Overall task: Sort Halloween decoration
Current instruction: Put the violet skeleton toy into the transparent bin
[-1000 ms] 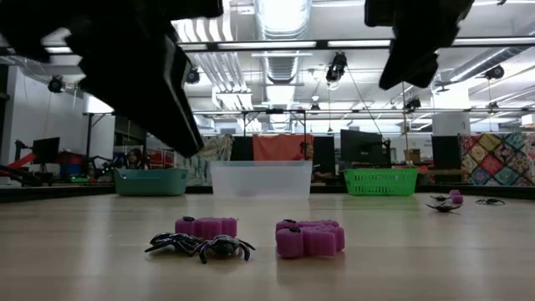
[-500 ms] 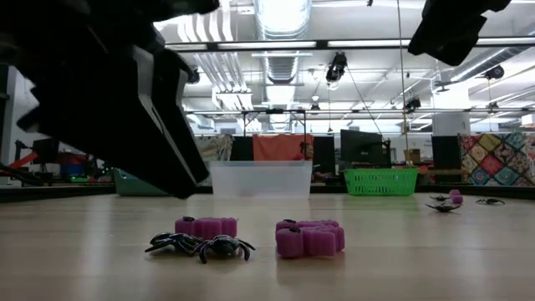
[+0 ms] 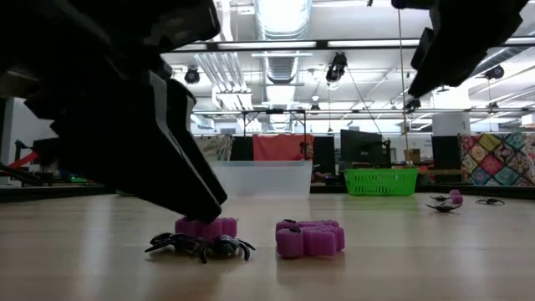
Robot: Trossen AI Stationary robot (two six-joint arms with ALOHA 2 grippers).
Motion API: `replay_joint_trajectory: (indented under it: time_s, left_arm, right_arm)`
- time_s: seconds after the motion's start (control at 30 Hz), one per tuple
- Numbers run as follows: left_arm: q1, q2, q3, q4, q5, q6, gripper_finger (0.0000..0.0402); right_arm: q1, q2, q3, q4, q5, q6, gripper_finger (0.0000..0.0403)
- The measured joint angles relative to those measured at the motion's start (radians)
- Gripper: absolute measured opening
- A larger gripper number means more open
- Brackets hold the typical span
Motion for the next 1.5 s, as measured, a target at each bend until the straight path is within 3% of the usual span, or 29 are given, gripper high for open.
replay_joint_trajectory:
  time_s: [0.33,0.77,1.2,1.5]
  left_arm:
    - [0.011,0.0,-0.046,0.016,0.002,-0.024,0.0139]
    - [0.012,-0.002,-0.048,0.004,-0.017,0.024,0.0008]
    - [0.066,-0.16,-0.051,-0.138,-0.058,0.154,0.0009]
    - [0.3,-0.342,-0.06,-0.178,-0.042,0.462,0.0008]
  right_arm:
    - [-0.002,0.073,0.0,0.035,-0.001,0.0,0.0009]
    - [-0.002,0.077,0.0,0.078,0.054,-0.016,0.0009]
    - [-0.002,0.077,0.0,0.112,0.109,-0.067,0.0009]
    - [-0.014,0.077,0.0,0.158,0.151,-0.165,0.0009]
